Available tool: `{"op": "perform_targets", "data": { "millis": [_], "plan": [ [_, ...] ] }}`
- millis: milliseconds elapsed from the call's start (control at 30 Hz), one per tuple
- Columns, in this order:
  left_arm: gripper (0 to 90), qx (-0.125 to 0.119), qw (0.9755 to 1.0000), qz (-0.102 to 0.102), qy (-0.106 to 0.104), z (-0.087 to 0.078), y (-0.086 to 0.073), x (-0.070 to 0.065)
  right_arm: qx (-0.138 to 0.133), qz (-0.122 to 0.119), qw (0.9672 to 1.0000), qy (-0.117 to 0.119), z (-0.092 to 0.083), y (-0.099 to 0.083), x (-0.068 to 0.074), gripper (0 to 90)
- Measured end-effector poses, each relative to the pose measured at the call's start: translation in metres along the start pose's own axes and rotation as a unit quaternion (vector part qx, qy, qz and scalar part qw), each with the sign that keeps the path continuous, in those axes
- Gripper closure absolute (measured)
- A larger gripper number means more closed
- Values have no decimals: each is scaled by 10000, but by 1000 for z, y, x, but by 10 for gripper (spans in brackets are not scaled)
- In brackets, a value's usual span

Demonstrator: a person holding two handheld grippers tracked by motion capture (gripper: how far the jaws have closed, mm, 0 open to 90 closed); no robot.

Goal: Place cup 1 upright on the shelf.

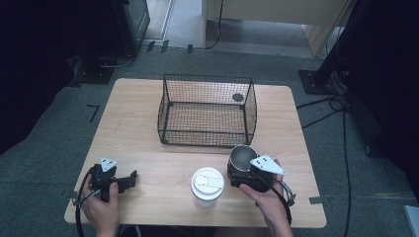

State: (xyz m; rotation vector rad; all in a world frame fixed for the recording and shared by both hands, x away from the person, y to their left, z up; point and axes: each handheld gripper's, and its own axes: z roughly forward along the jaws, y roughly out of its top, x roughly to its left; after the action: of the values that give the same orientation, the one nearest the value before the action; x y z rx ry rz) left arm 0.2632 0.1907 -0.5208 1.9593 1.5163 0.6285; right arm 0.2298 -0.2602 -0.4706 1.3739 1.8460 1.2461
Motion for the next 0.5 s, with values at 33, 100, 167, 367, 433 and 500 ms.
{"op": "perform_targets", "data": {
  "millis": [33,100,167,367,433,500],
  "plan": [
    [0,-1,10000,-1,1,0,0,0,-6,22,10000,-21,0,0,1,36],
    [0,1,10000,-5,-2,0,0,0,34,-19,10000,-27,2,2,1,53],
    [0,0,10000,-5,-2,0,0,0,55,-18,10000,-32,2,2,2,56],
    [0,-2,10000,-4,-1,0,0,0,-7,91,9998,-179,0,6,0,70],
    [0,-2,10000,-6,-2,0,0,0,-43,178,9997,-165,-1,7,-1,71],
    [0,0,10000,-4,-2,0,0,0,-65,214,9995,-203,-4,9,0,71]
  ]
}}
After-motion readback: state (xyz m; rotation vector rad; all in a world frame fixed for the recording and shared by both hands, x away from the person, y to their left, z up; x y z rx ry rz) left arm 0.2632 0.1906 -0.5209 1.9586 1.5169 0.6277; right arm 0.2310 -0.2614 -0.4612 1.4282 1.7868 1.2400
